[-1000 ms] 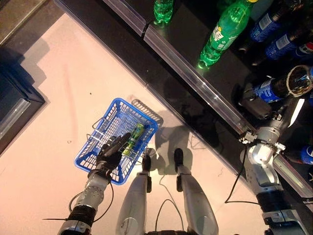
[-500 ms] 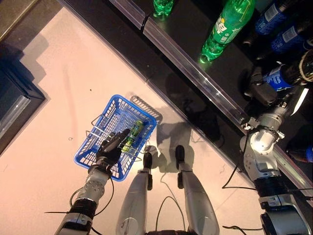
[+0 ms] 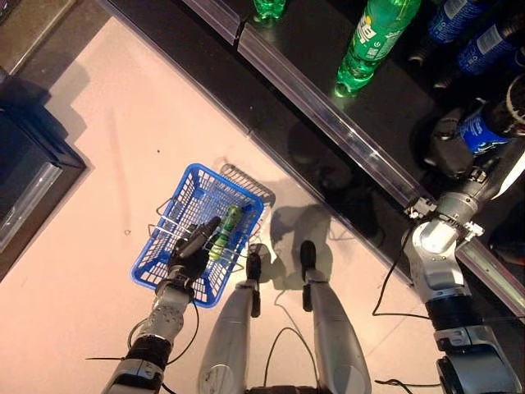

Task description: Pick up the drink and place into the basket.

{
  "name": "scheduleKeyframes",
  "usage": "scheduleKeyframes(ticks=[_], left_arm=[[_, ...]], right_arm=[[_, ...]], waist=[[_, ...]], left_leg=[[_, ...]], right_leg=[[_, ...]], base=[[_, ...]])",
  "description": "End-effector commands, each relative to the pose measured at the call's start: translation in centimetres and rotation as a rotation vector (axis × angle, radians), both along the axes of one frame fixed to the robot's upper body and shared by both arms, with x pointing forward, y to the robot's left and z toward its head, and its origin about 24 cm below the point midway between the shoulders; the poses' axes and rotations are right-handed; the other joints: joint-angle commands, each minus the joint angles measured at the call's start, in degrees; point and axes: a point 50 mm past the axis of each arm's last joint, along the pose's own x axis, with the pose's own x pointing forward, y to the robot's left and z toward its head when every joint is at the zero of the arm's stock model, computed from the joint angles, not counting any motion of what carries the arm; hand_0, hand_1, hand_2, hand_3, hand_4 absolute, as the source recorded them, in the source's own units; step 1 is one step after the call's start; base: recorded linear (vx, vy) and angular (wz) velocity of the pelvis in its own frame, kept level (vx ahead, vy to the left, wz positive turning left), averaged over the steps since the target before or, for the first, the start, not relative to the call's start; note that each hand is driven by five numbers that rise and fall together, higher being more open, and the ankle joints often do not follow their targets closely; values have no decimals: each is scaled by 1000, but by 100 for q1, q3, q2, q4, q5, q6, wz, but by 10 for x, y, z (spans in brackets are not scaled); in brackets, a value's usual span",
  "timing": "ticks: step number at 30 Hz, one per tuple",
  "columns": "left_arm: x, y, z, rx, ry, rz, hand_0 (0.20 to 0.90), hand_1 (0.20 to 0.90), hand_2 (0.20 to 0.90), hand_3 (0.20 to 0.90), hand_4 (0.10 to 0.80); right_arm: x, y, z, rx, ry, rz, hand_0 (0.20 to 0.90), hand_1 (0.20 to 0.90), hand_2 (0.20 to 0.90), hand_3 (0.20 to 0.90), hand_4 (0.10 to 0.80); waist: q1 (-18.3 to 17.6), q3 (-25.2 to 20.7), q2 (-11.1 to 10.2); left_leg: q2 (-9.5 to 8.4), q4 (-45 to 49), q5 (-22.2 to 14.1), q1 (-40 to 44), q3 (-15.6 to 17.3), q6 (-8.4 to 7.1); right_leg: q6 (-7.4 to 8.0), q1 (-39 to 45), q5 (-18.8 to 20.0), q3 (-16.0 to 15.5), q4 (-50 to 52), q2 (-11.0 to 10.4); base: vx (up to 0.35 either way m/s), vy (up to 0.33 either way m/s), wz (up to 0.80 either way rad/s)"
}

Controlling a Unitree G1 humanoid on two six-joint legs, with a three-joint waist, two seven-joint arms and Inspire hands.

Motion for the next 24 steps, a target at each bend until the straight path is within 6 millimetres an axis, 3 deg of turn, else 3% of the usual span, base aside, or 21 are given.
scheduleKeyframes(ticks=[1, 10, 24], left_arm=[[8, 9, 54, 20, -361, 33, 300, 300, 300, 200, 100], [-2, 5, 51, 9, -370, 34, 300, 300, 300, 200, 100], [-19, 6, 41, 11, -364, 44, 300, 300, 300, 200, 100]], right_arm=[[-39, -8, 70, -178, -405, -141, 300, 300, 300, 200, 100], [-59, 9, 67, -370, -481, -207, 300, 300, 300, 200, 100], [-89, 38, 82, -628, -556, 89, 300, 300, 300, 200, 100]], waist=[[-158, -126, 227], [-285, -126, 232], [-437, -126, 135]], left_leg=[[-201, 230, -42, -206, -375, 104], [-250, 368, -144, -193, -264, 172], [-379, 107, -189, 699, -30, 252]], right_leg=[[126, 269, -388, -100, 233, 145], [125, 227, -327, 7, 256, 129], [316, 914, 35, 322, -295, 128]], base=[[-10, 49, 2], [-33, 57, -1], [-14, 82, -9]])
